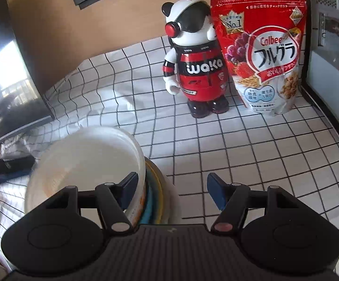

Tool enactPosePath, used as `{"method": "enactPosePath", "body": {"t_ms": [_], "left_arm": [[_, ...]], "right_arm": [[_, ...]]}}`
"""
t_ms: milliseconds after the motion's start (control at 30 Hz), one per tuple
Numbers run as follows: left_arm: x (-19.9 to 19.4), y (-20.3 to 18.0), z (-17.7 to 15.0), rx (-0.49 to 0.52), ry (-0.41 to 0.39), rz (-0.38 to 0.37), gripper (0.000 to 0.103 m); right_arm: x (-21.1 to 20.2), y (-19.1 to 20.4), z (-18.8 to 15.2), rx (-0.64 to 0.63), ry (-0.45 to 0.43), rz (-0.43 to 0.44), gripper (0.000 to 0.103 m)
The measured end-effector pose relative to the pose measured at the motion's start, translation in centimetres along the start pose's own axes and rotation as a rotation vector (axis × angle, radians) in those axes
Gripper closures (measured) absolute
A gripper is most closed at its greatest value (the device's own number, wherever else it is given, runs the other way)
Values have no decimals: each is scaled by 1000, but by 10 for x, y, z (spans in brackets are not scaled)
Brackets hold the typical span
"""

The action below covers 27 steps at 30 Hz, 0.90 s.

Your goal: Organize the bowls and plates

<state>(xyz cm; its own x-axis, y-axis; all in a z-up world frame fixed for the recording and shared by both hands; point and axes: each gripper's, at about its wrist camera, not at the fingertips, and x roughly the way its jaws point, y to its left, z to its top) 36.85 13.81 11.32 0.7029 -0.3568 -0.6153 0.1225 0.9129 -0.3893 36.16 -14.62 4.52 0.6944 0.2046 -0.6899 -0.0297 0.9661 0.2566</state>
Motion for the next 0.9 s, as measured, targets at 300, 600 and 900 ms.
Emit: {"method": "enactPosePath", "body": {"t_ms": [300, 600, 900], "left_arm": [[-8, 9, 9, 26, -83, -94, 62], [-82, -32, -65, 127, -227, -43, 72], [-142, -76, -236, 165, -242, 196, 85]], "right_arm": [[-34, 7, 6, 12, -124, 39, 37], [-110, 12, -48, -11, -325, 30, 34], [-164, 5, -203, -106, -347, -1, 27]]}}
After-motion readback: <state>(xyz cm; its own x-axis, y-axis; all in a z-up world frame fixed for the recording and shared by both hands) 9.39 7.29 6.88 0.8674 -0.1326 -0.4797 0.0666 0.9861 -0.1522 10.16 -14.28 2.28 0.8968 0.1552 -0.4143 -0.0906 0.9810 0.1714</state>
